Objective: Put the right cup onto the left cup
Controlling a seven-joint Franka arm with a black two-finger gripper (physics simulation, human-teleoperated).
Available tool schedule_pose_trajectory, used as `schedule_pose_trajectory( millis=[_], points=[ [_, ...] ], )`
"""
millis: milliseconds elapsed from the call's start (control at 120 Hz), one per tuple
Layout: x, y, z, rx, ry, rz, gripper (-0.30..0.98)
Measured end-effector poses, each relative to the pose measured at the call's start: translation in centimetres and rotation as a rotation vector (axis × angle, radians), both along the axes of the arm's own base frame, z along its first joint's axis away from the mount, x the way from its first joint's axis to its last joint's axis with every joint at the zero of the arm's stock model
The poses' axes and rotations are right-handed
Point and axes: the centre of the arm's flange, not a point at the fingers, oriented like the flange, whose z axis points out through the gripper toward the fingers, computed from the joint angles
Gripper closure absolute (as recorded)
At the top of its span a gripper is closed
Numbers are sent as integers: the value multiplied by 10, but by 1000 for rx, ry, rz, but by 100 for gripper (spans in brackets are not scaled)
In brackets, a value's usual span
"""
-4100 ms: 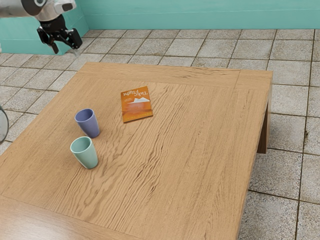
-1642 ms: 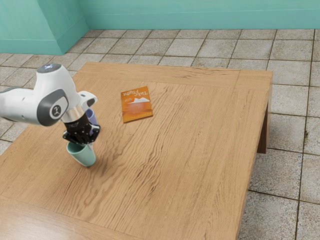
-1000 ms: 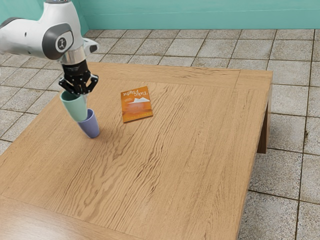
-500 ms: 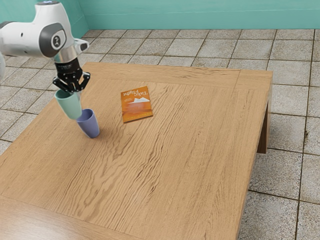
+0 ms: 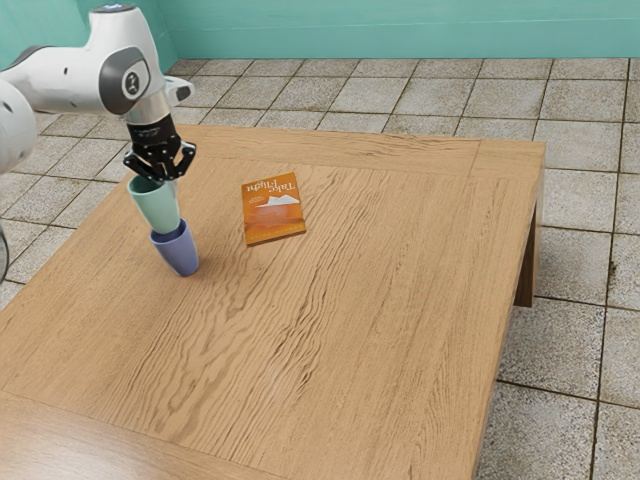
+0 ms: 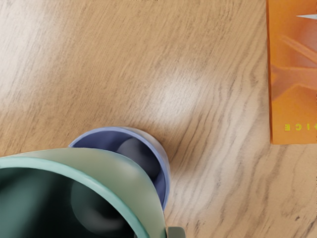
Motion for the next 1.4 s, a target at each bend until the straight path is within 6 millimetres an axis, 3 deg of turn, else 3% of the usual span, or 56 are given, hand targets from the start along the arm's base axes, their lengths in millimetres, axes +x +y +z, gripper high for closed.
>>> schedule_pose_trajectory(
  millis=[808,1042,1133,1400],
  points=[
    [4,11,-39,-31,-6,13,78],
    [4,11,-40,-34,-14,16,33],
    [3,10,-25,-33,-36,12,22],
    [-31,-12,84,-47,-136,-135,7]
  ],
)
